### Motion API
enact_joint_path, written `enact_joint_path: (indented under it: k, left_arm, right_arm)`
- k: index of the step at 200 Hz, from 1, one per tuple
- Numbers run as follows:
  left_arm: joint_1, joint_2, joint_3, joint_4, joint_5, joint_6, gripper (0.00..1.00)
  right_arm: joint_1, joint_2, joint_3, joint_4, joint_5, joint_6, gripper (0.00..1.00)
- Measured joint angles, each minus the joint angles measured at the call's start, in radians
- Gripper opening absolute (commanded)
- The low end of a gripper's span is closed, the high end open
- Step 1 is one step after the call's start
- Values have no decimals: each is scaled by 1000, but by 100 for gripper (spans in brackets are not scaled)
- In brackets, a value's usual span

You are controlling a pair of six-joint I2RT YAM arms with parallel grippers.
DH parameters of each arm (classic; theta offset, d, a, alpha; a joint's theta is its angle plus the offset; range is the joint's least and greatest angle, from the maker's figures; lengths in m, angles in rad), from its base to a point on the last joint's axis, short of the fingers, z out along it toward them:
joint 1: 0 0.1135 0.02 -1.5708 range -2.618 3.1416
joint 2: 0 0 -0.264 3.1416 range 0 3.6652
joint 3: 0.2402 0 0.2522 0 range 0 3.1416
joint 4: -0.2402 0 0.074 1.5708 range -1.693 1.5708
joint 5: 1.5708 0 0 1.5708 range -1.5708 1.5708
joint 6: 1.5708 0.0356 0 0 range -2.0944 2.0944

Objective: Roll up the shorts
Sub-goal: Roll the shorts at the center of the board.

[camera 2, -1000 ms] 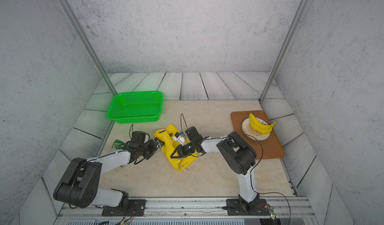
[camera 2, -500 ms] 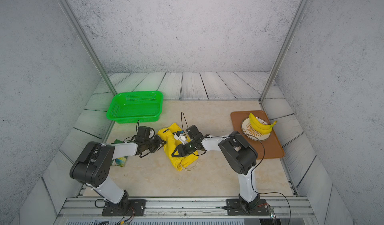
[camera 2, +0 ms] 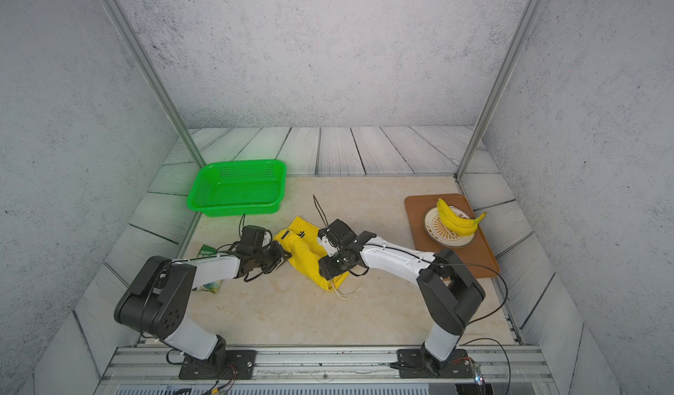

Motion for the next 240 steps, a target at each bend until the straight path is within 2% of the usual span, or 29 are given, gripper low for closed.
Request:
enact_joint_path:
  k: [29,51,86,90,102,122,175,194,218,230,240]
  left_arm:
    - [-4,-50,-14,-42,-27,-13,0]
    - [-8,-77,-15,-71,-43,-20,0]
    - [-12,-95,-15,-98,-52,-32,0]
    - [-12,-96,-15,-100,-52,-32,0]
    - [-12,-98,-16,-101,-52,-35,0]
    - [-12,-107,-19,-107,-52,-39,0]
    - [-12,-130,-28,-112,-50,-54,0]
    - [-11,-134,-28,-112,-51,-55,0]
    - [-11,-140,-28,-112,-50,-55,0]
    - [-11,-145,-28,-112,-50,-55,0]
    - [-11,-147,-28,-113,-50,-55,0]
  right_arm:
    - [88,-72,7,-79,197,-29,65]
    - [212,-88,43,-101,343,-79,68]
    - [380,-71,85,-59,463,-174,79]
    - [388,-62,89,-53,473,-183,80]
    - [397,-30,98,-31,500,-212,89]
    - [398,42,98,8,554,-252,93]
    - [398,248,121,61,683,-328,94]
    - [398,282,126,84,739,-347,91]
    - [389,301,126,108,769,-354,80]
    - [379,303,126,116,772,-352,64]
    - [365,303,127,119,771,-354,47]
